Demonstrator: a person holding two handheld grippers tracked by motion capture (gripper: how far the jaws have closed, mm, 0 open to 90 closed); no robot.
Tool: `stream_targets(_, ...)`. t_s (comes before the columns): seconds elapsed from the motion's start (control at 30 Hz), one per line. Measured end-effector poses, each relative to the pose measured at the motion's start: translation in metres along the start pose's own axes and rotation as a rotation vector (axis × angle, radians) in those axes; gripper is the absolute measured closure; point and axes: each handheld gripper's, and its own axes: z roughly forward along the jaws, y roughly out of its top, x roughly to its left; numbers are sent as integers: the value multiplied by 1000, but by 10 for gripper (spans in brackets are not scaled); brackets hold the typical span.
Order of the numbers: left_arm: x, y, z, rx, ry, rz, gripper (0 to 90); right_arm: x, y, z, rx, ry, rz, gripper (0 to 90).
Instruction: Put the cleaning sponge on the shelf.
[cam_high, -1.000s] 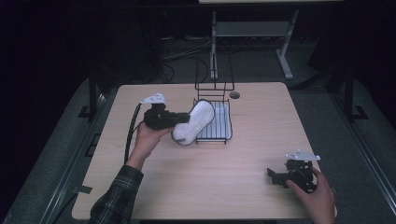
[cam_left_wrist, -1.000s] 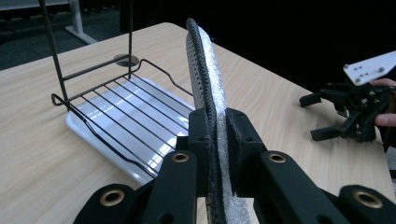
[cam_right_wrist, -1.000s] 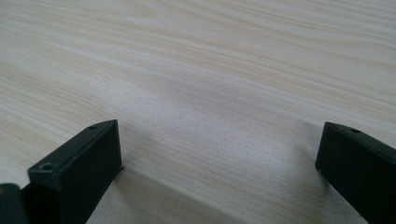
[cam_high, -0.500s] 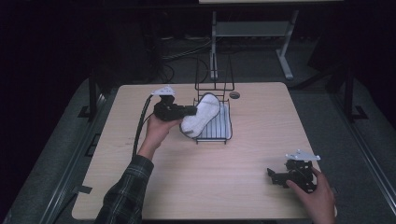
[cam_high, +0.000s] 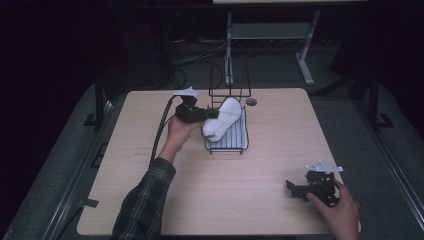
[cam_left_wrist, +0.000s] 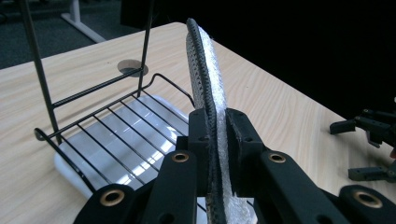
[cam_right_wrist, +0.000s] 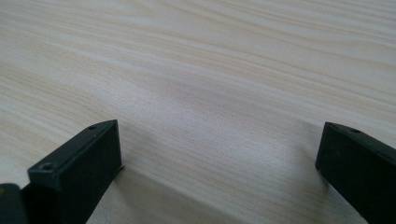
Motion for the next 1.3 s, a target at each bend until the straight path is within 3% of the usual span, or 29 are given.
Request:
stream_targets(0.13, 5, 2, 7, 18, 3, 6, 811, 0, 0, 0, 0, 0, 0, 0)
stream_targets(0.53, 18, 1, 18, 25, 22, -44, 805, 0, 0, 0, 0, 0, -1, 0)
stream_targets(0.77, 23, 0, 19, 44, 39, -37, 786, 0, 0, 0, 0, 0, 0, 0)
stream_targets(1.03, 32, -3, 21, 58, 75, -52, 753, 0, 0, 0, 0, 0, 0, 0)
stream_targets(1.3, 33, -4, 24, 72, 129, -43, 647, 0, 0, 0, 0, 0, 0, 0)
